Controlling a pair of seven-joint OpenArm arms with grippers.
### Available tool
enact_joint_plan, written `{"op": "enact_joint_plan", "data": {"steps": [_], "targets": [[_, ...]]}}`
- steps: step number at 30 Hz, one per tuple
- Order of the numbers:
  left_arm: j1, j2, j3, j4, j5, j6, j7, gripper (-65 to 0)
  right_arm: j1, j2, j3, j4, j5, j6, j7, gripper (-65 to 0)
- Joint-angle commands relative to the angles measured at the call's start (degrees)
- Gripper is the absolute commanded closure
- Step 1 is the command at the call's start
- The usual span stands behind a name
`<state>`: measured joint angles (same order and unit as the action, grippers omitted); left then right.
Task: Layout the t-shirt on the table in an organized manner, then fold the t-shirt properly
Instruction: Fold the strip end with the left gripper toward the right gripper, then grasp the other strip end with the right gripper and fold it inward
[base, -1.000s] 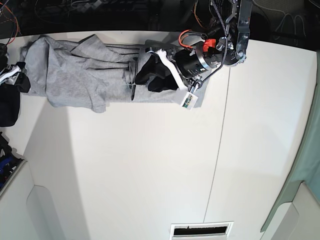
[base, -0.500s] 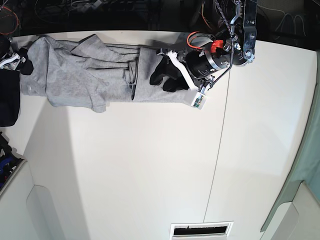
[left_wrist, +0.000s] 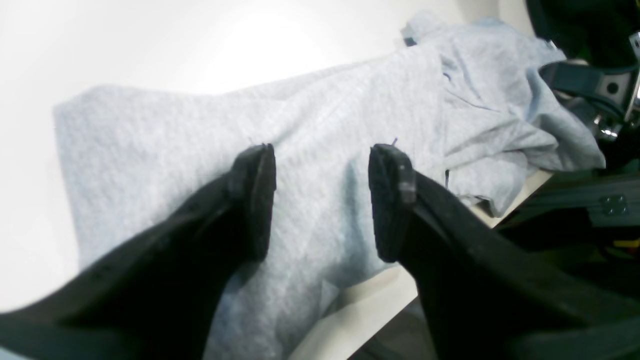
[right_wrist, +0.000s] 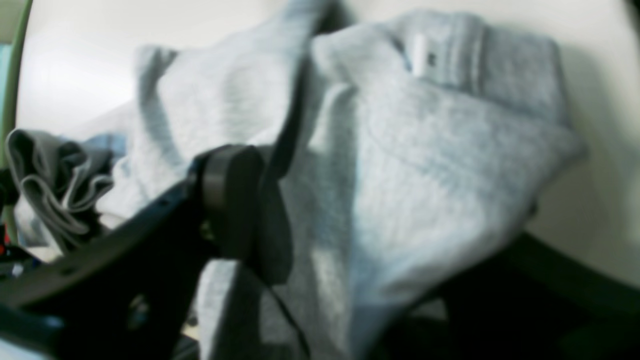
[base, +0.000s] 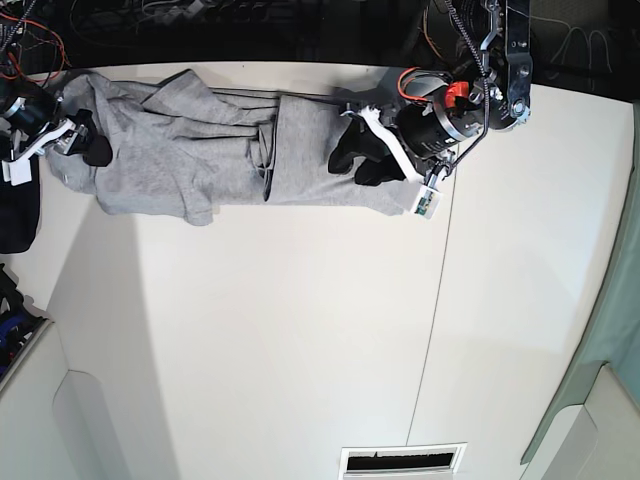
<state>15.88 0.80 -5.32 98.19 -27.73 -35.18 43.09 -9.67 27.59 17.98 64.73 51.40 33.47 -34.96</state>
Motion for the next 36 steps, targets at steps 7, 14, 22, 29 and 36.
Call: {"op": "enact_joint_plan", "data": {"steps": [7,14,22,29,36], "targets": [[-0.28,-0.02,0.0,1.14,-3.39,-2.29,-0.81,-32.4,-0.2,0.81,1.99,4.31,-1.09,-0.15,-1.09,0.0],[-0.28,-0.04,-0.02,4.26,-3.34,-2.58,0.0,-32.4,-0.17,1.68,10.69,13.68,-1.7,-0.15,-1.11,0.0],[0.26,0.0,0.0,3.76,-3.26,-1.2,-0.5,-32.4,-0.2,4.46,12.37,23.69,-1.46,-0.22,-1.49,0.0],[2.38,-0.02,-0.02,2.05,-0.59,-1.07,-1.31,-32.4,-0.2,1.33,12.24,34.16,0.07,-0.22,-2.4,0.0],[5.14,-0.02,-0.02,1.95,-0.09,-1.07,-1.77,-32.4,-0.17,-4.07,3.21,37.48,-1.99,-0.2,-1.66,0.0]]}}
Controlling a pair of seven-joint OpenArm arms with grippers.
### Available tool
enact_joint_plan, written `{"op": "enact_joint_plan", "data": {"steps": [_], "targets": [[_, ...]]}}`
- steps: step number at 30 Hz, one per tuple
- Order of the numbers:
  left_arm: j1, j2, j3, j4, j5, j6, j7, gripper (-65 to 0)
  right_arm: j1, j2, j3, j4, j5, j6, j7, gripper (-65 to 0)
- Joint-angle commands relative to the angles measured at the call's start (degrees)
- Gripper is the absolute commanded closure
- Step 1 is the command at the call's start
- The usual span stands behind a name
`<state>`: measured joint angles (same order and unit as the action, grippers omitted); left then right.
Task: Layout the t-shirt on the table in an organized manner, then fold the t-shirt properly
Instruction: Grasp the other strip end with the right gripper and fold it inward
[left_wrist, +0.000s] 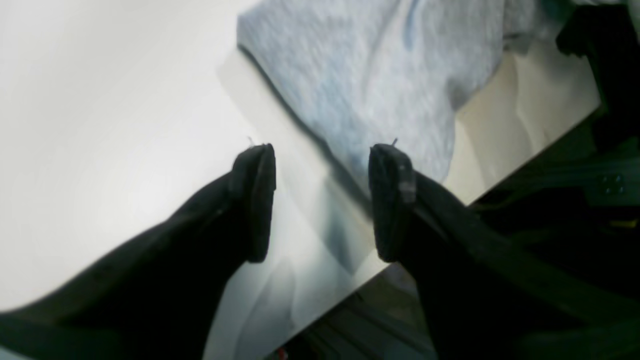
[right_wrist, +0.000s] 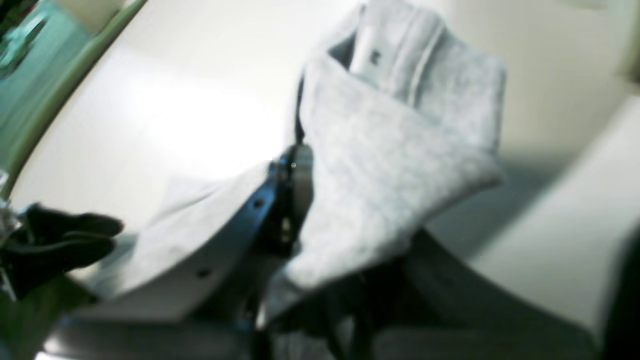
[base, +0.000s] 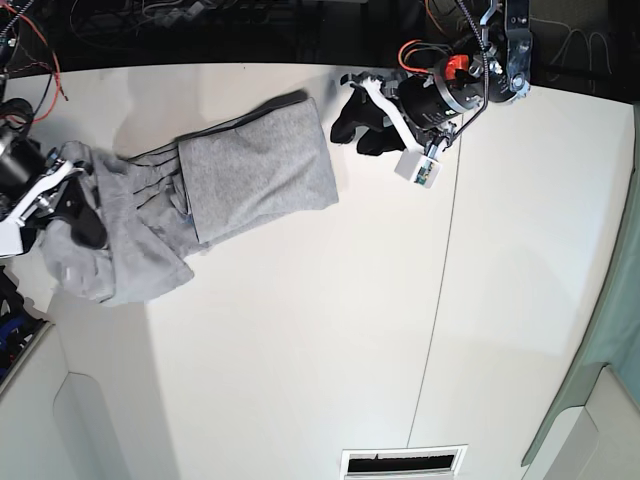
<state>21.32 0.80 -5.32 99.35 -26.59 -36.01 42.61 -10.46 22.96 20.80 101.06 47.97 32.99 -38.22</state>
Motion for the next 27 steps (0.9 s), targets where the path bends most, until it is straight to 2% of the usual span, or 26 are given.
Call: {"op": "enact_joint_plan", "data": {"steps": [1,9,10,13,14,15,18,24,27], "targets": [[-0.17,0.0,0.0,0.79,-1.22,-0.24,-1.27,-32.4,0.61,-0.17,-1.95,1.16,0.33,0.28,2.14,0.0],[0.0,-0.02,-0.02,0.76,-0.94,-0.22,-1.22,-32.4,0.59,-5.6,-18.95,1.16,-6.32,0.28,4.37,0.0],[0.0,-0.02,-0.02,0.76,-0.72,-0.22,-1.22,-32.4,0.59,-5.95,-20.52,1.16,-7.19,0.28,4.37,-2.4],[0.15,-0.02,-0.13,0.76,-0.31,-0.22,-1.25,-32.4,0.59,-6.71,-24.39,1.16,-10.23,0.26,4.46,-27.4],[0.26,0.0,-0.37,0.76,-0.33,-0.22,-1.25,-32.4,0.59,-6.82,-25.44,1.16,-11.45,0.28,5.05,-33.3],[0.46,-0.02,-0.57,0.76,-0.35,-0.22,-1.29,-32.4,0.59,-6.78,-26.36,1.16,-12.44,0.26,5.7,-36.6],[0.48,-0.02,-2.16,0.76,-0.94,-0.22,-1.29,-32.4,0.61,-6.8,-27.45,1.18,-13.62,0.26,7.52,-37.3],[0.66,-0.02,-6.97,0.79,-5.95,-0.24,-0.57,-32.1,1.31,-6.78,-27.45,3.37,-13.51,0.26,7.63,-37.3],[0.85,-0.04,-7.89,1.66,-7.58,-1.01,0.59,-24.8,4.15,-6.78,-25.94,3.43,-13.55,0.17,7.82,-37.1]]}}
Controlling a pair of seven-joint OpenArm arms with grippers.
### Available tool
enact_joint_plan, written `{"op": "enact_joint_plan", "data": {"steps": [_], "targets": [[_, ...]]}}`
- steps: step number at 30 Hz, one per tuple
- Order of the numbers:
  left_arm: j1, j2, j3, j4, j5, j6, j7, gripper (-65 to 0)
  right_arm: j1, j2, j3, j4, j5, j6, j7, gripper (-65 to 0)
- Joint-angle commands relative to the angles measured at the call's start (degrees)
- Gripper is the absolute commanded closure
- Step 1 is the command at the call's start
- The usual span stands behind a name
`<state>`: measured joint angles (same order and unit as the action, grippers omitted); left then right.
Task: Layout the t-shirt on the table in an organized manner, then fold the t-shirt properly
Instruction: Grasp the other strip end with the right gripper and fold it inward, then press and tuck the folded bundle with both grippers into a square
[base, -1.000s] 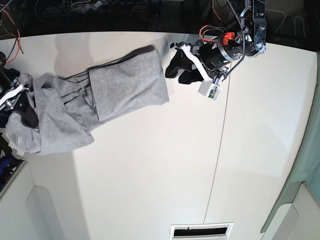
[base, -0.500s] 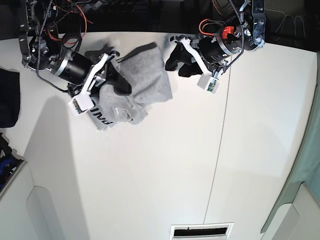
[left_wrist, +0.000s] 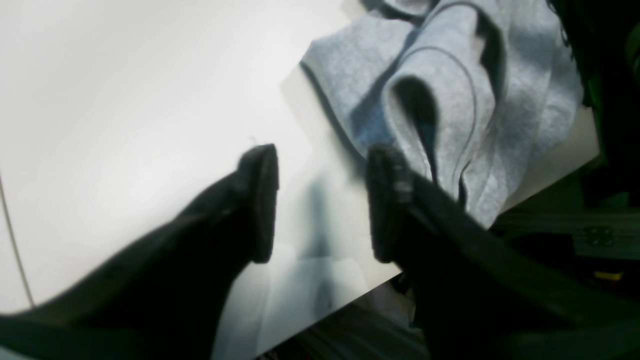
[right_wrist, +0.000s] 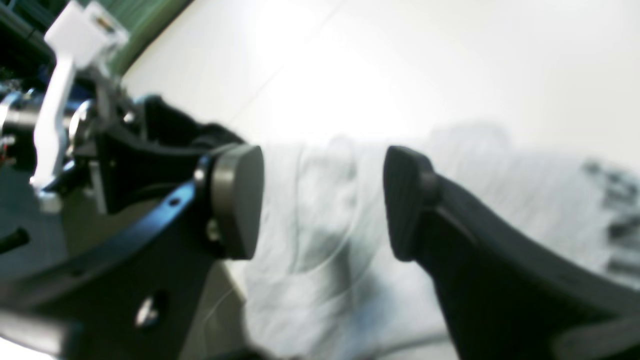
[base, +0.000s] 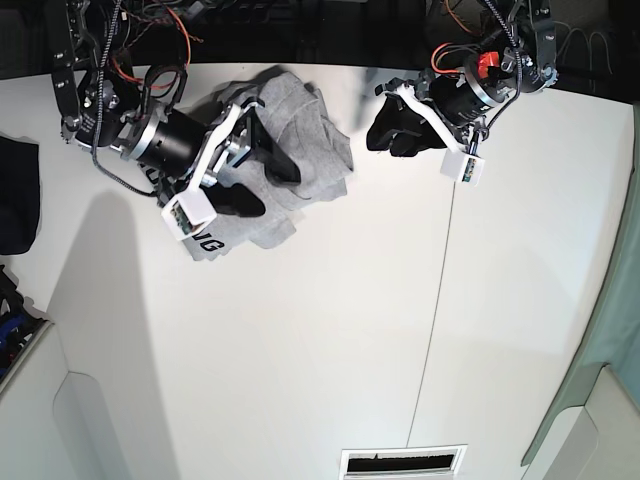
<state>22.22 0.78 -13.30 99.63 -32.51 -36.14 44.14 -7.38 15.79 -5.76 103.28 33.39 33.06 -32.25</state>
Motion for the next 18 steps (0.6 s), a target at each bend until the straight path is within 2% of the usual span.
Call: {"op": "enact_joint_plan", "data": {"steps": [1,2,4,5,7,9,12,16,18], "targets": [[0.24,0.0,0.11,2.21,-2.6,-1.9,-0.57,-20.8,2.29,0.39,1.64,1.18,0.94,-0.31,1.86,-37.1],[0.72,0.0,0.17,3.37,-4.04,-3.32,-0.55,-17.8,3.65,0.39,2.82,1.18,0.59,-0.52,1.88,-37.1],[1.92,0.13,0.28,6.6,-8.15,-3.86,-0.57,-14.3,6.54,0.39,5.33,1.07,-1.29,-1.7,2.1,-36.1],[2.51,0.31,0.55,8.37,-9.92,-3.86,-0.57,-13.9,8.07,0.39,6.47,0.85,-2.4,-2.34,2.16,-32.4],[3.58,0.59,1.88,12.02,-10.97,-3.86,-0.57,-11.2,11.26,0.48,8.09,-0.33,-4.39,-4.37,2.12,-18.9],[4.39,1.18,4.83,14.62,-10.78,-3.86,-0.52,-7.9,14.45,0.92,8.63,-2.8,-6.38,-6.54,2.16,-1.0],[4.11,2.38,12.48,15.52,-7.52,-3.86,-0.68,-3.5,19.93,1.53,8.63,-10.01,-7.37,-6.67,2.71,0.0],[1.79,6.36,23.61,13.35,6.32,-3.86,-3.06,-3.0,28.13,1.49,8.22,-24.04,-5.35,-5.79,3.93,0.0],[-0.28,8.17,26.03,10.27,11.17,-2.97,-4.9,-3.0,31.76,1.18,7.32,-31.43,-4.07,-5.6,4.02,0.0]]}}
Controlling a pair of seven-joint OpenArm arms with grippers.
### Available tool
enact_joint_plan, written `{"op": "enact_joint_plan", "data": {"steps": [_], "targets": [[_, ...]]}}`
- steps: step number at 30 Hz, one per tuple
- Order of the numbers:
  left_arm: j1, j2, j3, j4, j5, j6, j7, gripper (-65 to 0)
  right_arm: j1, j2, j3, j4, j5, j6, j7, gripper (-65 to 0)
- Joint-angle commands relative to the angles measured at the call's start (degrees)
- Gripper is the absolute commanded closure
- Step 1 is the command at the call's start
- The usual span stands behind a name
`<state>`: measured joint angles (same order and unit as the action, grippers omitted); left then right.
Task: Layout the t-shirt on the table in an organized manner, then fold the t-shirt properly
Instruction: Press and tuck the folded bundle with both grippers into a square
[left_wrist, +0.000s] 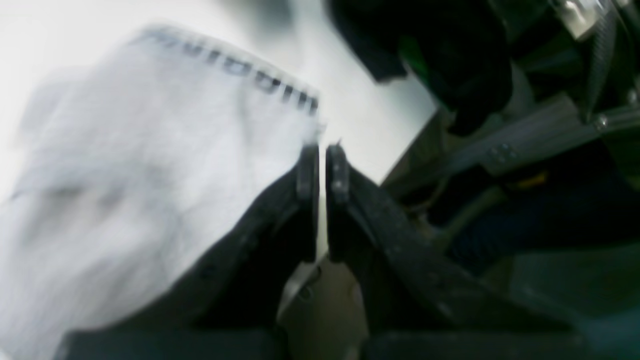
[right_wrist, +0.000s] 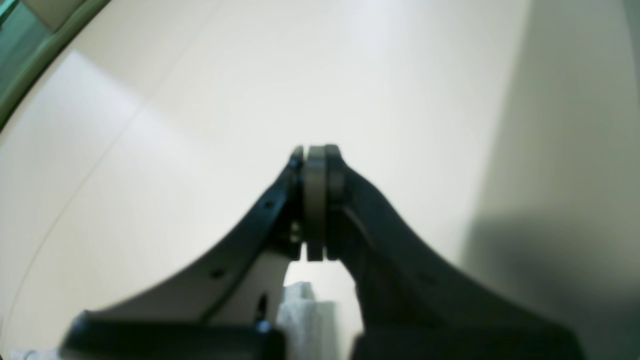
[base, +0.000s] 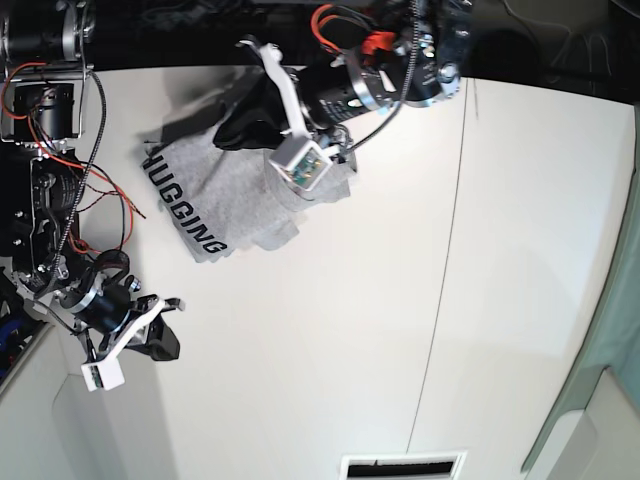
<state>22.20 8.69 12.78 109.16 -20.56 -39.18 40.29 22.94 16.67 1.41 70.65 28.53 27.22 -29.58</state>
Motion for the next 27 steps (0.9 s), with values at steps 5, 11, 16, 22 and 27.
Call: {"op": "enact_joint_plan", "data": {"steps": [5,11,16,22,27], "targets": [[-6.62,0.31,-0.17,-10.14,2.05,4.02,-1.22,-3.0,6.86,-1.16,-5.31,-13.73,1.03,5.64,1.36,0.0],[-7.56,0.31,-0.17,-13.99,2.03,4.0,0.31,-3.0,6.71,-0.96,-15.76,-18.47,0.48,6.27,1.36,0.0],[-5.31,0.2,-0.72,-15.61,5.49,4.02,0.2,-3.0,5.35,0.52,-17.99,-17.97,0.22,6.21,1.29,0.0],[-7.63,-4.98,-4.66,-19.15,6.43,6.08,-1.18,-3.0,3.04,3.76,-17.86,-17.46,4.17,6.19,0.87,0.0],[-12.52,-6.01,-9.11,-26.23,6.4,7.04,-1.25,-3.0,-1.03,6.58,-15.65,-15.17,5.66,6.21,0.02,0.0]]}}
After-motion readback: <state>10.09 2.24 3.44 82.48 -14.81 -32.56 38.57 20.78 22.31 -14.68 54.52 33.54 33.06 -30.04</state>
